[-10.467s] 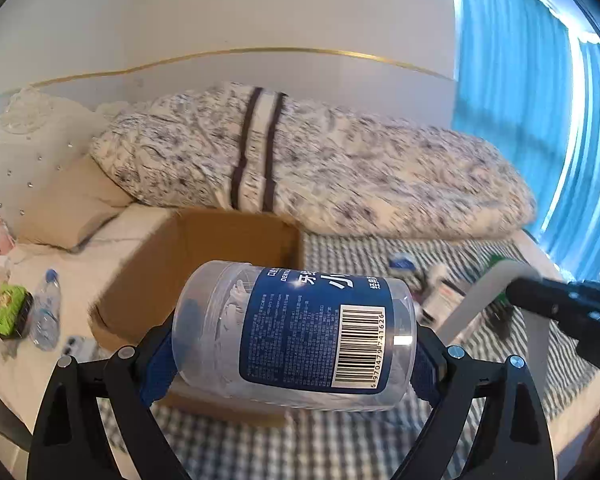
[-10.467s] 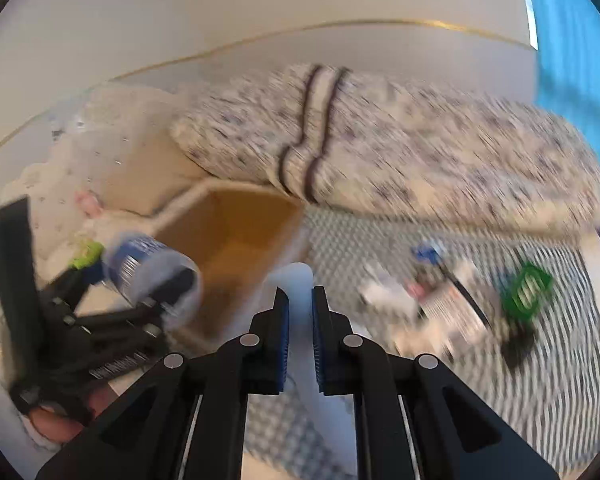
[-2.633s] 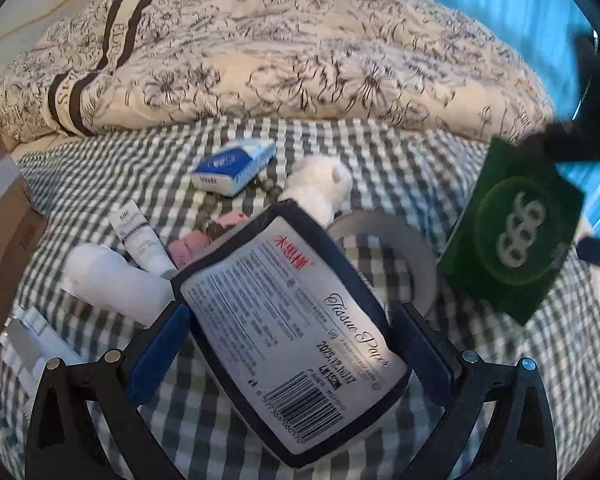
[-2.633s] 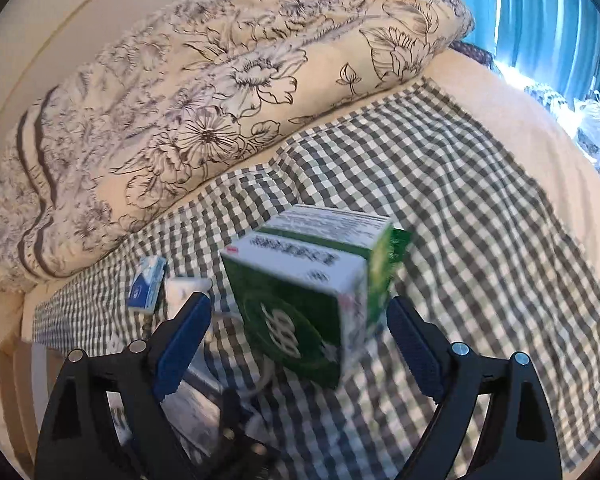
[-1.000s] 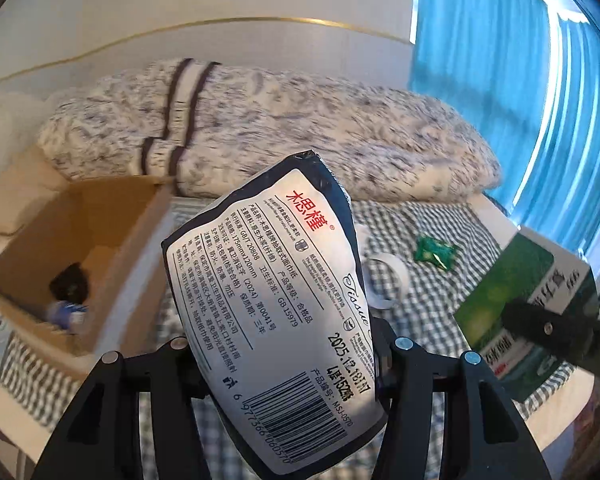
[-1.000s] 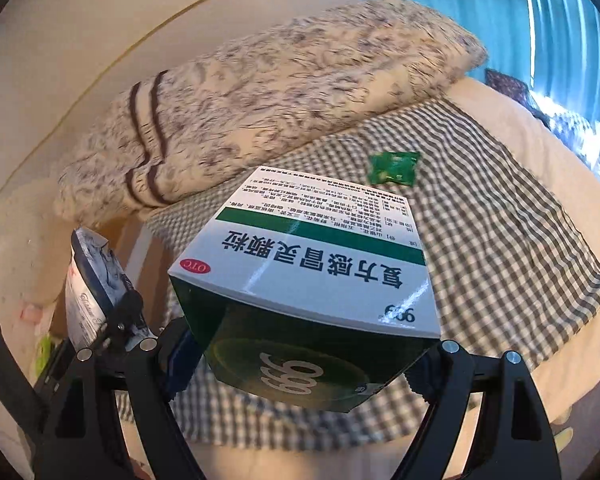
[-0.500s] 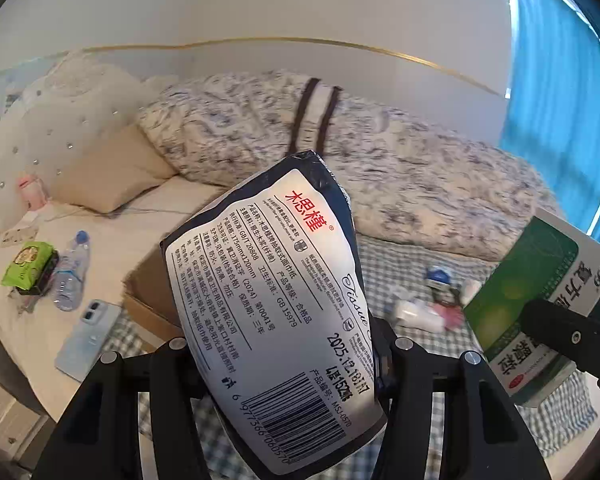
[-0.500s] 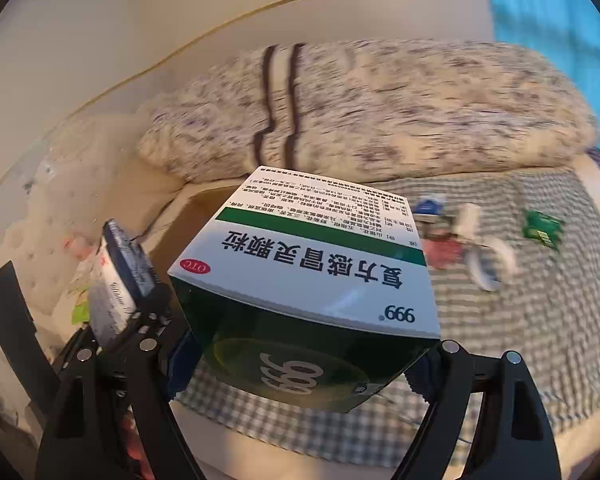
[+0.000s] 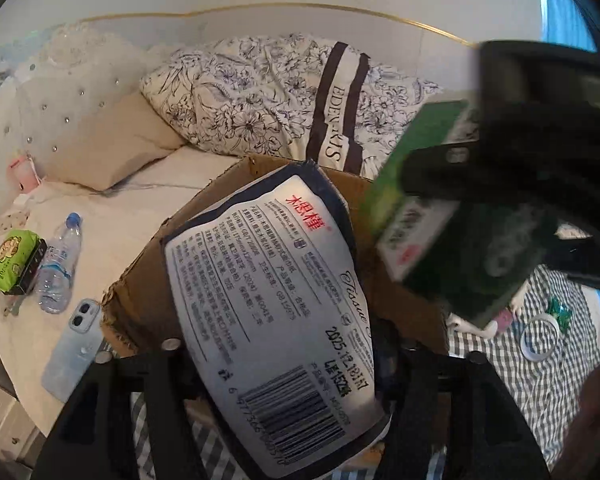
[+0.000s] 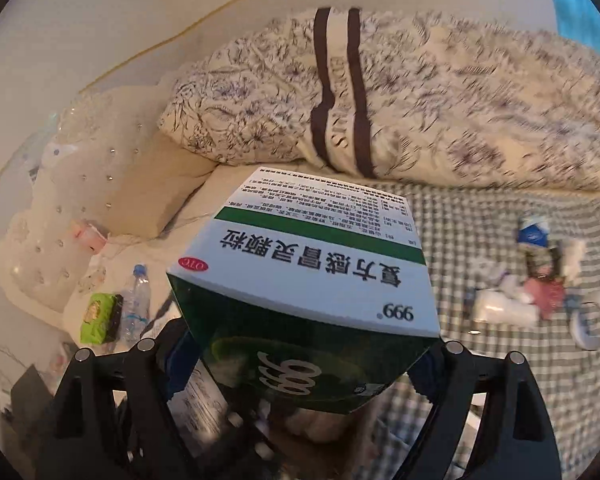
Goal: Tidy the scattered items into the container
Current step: 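Carry the green box and tissue pack into the cardboard box and release both, then move both tools back over the remaining items on the cloth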
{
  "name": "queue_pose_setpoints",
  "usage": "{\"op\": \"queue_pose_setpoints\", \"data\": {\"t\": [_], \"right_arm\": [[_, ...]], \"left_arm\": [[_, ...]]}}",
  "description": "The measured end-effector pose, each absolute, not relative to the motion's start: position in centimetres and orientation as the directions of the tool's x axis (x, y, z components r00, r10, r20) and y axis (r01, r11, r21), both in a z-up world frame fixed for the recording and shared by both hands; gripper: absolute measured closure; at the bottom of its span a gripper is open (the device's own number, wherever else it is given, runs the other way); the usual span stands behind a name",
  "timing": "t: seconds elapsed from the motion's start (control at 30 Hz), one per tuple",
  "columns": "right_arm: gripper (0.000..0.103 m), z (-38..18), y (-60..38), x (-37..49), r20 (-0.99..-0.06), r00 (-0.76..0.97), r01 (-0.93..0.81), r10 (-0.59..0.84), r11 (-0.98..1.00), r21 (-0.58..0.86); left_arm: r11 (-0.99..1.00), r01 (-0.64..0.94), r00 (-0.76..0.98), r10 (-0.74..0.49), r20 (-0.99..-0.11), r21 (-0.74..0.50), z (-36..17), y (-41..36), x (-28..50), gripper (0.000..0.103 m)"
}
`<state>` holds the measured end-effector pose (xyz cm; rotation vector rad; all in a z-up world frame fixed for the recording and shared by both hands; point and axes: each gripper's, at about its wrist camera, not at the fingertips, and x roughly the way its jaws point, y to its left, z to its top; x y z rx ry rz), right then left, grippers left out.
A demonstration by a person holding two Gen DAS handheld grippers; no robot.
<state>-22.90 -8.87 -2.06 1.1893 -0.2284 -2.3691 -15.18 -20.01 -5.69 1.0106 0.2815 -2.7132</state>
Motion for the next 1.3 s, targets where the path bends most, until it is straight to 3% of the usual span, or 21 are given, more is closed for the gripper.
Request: {"op": "queue_pose_setpoints", "data": {"t": [0.03, 0.13, 0.4, 0.67, 0.9, 1.3], "right_arm": [[0.017, -2.4, -9.0, -23.5, -0.715, -0.494, 0.337, -0.495, -0.867, 0.368], [0.015, -2.6, -9.0, -24.1, -0.710, -0.502, 0.319, -0.494, -0.869, 0.379], [0.012, -0.1, -7.3, -22.2, -0.670, -0.559, 0.340, -0.489, -0.872, 0.354], [0.012, 2.4, 1.3, -17.9, -0.639, -0.628, 0.281, -0.444, -0.895, 0.346], [0.012, 2.5, 13.2, -11.9, -0.616, -0.731, 0.151, -0.295, -0.949, 0.276], [0.012, -1.8, 32.2, -8.1, -0.669, -0.738, -0.137, -0.088, -0.951, 0.276]], "left_arm": [[-0.955, 0.280, -0.737, -0.148, -0.660, -0.099, -5.7, -20.0, -15.4, 0.013], [-0.943, 0.326, -0.736, -0.209, -0.643, -0.067, -5.6, -20.3, -15.4, 0.002], [-0.941, 0.325, -0.740, -0.190, -0.645, -0.097, -5.1, -20.0, -14.4, 0.002], [-0.966, 0.239, -0.787, -0.134, -0.602, -0.097, -1.8, -14.4, -11.8, 0.001], [-0.986, 0.136, -0.805, -0.052, -0.591, -0.098, -1.6, -6.3, -8.8, 0.000], [-0.990, -0.064, -0.749, 0.130, -0.650, -0.125, -4.2, 8.2, -9.0, 0.000]]}}
